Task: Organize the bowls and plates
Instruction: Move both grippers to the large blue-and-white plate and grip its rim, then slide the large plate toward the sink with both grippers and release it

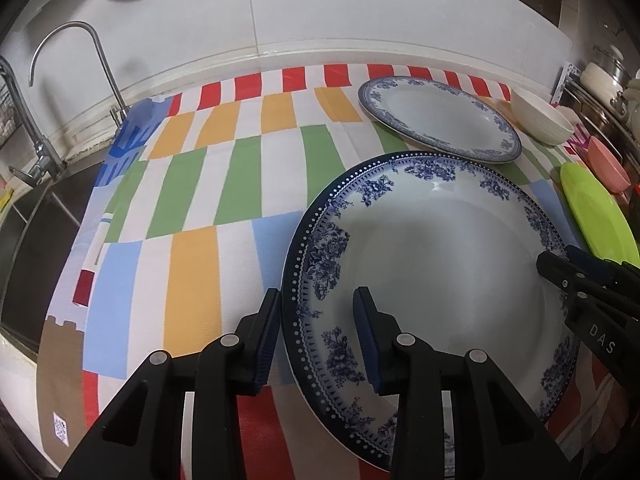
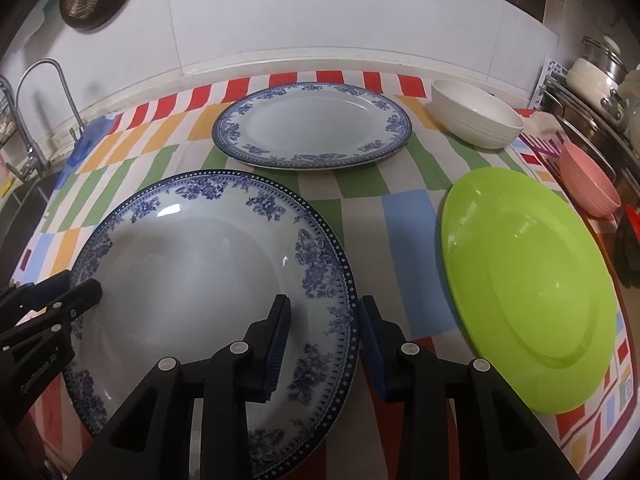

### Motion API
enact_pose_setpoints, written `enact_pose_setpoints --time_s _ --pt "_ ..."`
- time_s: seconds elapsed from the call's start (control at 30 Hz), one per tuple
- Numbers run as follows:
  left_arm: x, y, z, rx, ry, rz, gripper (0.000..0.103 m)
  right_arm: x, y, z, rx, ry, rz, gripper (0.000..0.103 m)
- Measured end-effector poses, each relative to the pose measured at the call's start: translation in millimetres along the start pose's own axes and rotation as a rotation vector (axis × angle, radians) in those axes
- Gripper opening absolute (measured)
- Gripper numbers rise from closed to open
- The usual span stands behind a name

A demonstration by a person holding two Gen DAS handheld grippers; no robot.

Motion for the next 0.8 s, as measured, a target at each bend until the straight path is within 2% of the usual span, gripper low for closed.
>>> enact_pose_setpoints --time_s 0.27,0.8 --pt "-11.2 -25.2 -4.1 -0.036 0.013 -0.028 0.036 -10.2 -20.3 -9.2 -0.009 0.008 -0.016 0.036" --pt "-23.0 -110.0 -9.3 -0.117 0.047 -0.102 0.035 -9.9 -104.3 -35.4 -0.079 0.025 -0.079 0.036"
Point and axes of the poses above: each gripper's, at about its wrist camera, not at the fingertips, and x roughly the way its jaws point, y to its right, z to its underside, the point moved 1 cm from there along x, roughly the way its jaws point, and after that the axes turned 10 degrees about x, right-handed, at the moved point
